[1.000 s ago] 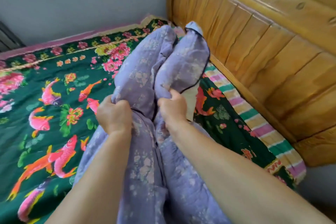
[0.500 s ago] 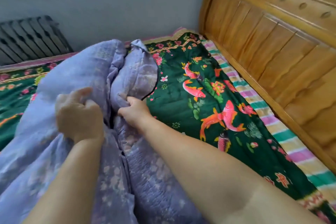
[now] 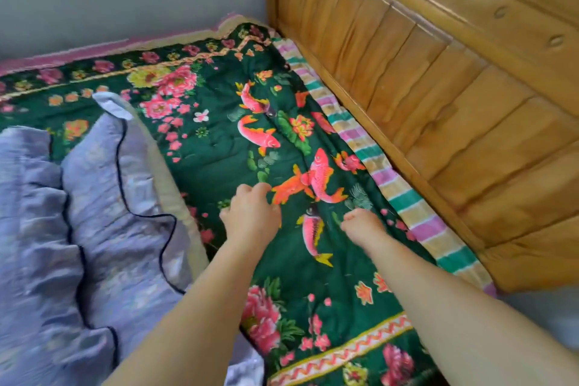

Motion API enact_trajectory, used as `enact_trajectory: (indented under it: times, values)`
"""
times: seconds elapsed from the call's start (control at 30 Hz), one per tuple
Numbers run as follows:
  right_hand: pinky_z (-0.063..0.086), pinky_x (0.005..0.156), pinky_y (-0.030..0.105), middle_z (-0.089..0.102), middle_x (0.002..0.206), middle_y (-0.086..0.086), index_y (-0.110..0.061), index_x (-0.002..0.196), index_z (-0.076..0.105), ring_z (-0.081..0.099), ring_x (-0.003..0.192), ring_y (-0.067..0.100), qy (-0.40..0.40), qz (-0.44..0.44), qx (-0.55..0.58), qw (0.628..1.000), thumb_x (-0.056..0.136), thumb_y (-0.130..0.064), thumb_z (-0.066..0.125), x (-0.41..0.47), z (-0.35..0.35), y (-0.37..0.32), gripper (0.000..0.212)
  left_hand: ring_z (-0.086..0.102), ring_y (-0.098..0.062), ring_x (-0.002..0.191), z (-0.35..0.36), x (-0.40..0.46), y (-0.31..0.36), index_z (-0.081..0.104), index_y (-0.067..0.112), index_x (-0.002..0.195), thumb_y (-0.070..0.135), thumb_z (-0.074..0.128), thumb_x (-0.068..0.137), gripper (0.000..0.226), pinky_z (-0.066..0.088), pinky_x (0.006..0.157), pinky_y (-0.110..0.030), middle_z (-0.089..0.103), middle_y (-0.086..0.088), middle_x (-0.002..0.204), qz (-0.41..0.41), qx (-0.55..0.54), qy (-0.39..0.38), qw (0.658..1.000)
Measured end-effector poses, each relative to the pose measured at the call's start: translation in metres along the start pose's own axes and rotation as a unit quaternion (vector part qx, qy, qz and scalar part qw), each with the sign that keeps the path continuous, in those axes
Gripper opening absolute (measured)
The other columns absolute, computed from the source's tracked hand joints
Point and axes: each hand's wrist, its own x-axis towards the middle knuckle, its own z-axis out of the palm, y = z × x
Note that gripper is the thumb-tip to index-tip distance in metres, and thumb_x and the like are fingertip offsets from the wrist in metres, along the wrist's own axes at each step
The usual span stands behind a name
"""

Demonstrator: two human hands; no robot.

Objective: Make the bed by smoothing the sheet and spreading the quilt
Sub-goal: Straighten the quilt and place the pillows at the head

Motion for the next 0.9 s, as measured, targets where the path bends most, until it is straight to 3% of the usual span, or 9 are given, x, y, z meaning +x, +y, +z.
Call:
enact_trajectory:
  times: [0.23, 0.37, 0.57, 0.77, 0.83, 0.9]
  values:
    - [0.043, 0.094, 0.031, 0.052, 0.138, 0.008, -0.014, 0.133, 0.052, 0.051, 0.122, 0.031, 0.022, 0.081, -0.028, 0.996, 0.092, -0.014, 0.047, 0.085, -0.030, 0.130, 0.041, 0.046, -0.027, 0.121, 0.110, 0.022, 0.081, 0.047, 0.024, 0.132, 0.021, 0.043, 0.093, 0.039, 0.031, 0.103, -0.044, 0.042, -0.005, 0.133, -0.015, 0.024, -0.110, 0.994]
    - [0.049, 0.089, 0.036, 0.057, 0.125, 0.014, -0.012, 0.129, 0.052, 0.056, 0.110, 0.034, 0.028, 0.097, -0.036, 0.994, 0.090, -0.017, 0.052, 0.131, -0.044, 0.177, 0.040, 0.045, -0.026, 0.122, 0.165, 0.037, 0.117, 0.048, 0.024, 0.132, 0.022, 0.045, 0.092, 0.040, 0.034, 0.100, -0.042, 0.042, -0.005, 0.131, -0.036, 0.024, -0.146, 0.988]
    - [0.044, 0.096, 0.039, 0.049, 0.133, 0.017, -0.005, 0.131, 0.046, 0.048, 0.121, 0.035, 0.054, 0.078, -0.078, 0.992, 0.086, -0.020, 0.061, 0.198, -0.053, 0.211, 0.050, 0.051, -0.026, 0.115, 0.225, 0.048, 0.132, 0.048, 0.022, 0.131, 0.022, 0.046, 0.093, 0.038, 0.038, 0.101, -0.040, 0.043, -0.006, 0.129, -0.063, 0.032, -0.195, 0.978]
    - [0.021, 0.114, 0.048, 0.004, 0.159, 0.014, -0.013, 0.153, 0.000, 0.013, 0.146, 0.032, 0.005, 0.040, -0.134, 0.990, 0.088, -0.042, 0.062, 0.243, -0.042, 0.219, 0.094, 0.050, -0.028, 0.115, 0.266, 0.051, 0.118, 0.048, 0.020, 0.132, 0.020, 0.045, 0.093, 0.039, 0.042, 0.097, -0.042, 0.044, -0.007, 0.127, -0.089, 0.066, -0.229, 0.967]
    - [0.020, 0.115, 0.050, 0.002, 0.158, 0.019, -0.016, 0.152, -0.006, 0.010, 0.146, 0.035, -0.002, 0.052, -0.147, 0.988, 0.081, -0.049, 0.068, 0.256, -0.038, 0.220, 0.107, 0.053, -0.029, 0.112, 0.277, 0.050, 0.113, 0.047, 0.019, 0.133, 0.020, 0.045, 0.093, 0.039, 0.045, 0.094, -0.041, 0.044, -0.008, 0.127, -0.092, 0.071, -0.243, 0.963]
    - [0.026, 0.112, 0.050, 0.009, 0.156, 0.021, -0.019, 0.151, -0.009, 0.019, 0.142, 0.037, 0.007, 0.066, -0.150, 0.986, 0.074, -0.053, 0.073, 0.264, -0.036, 0.223, 0.117, 0.053, -0.028, 0.112, 0.287, 0.051, 0.109, 0.046, 0.020, 0.134, 0.021, 0.045, 0.094, 0.040, 0.046, 0.091, -0.040, 0.044, -0.007, 0.128, -0.090, 0.073, -0.252, 0.961]
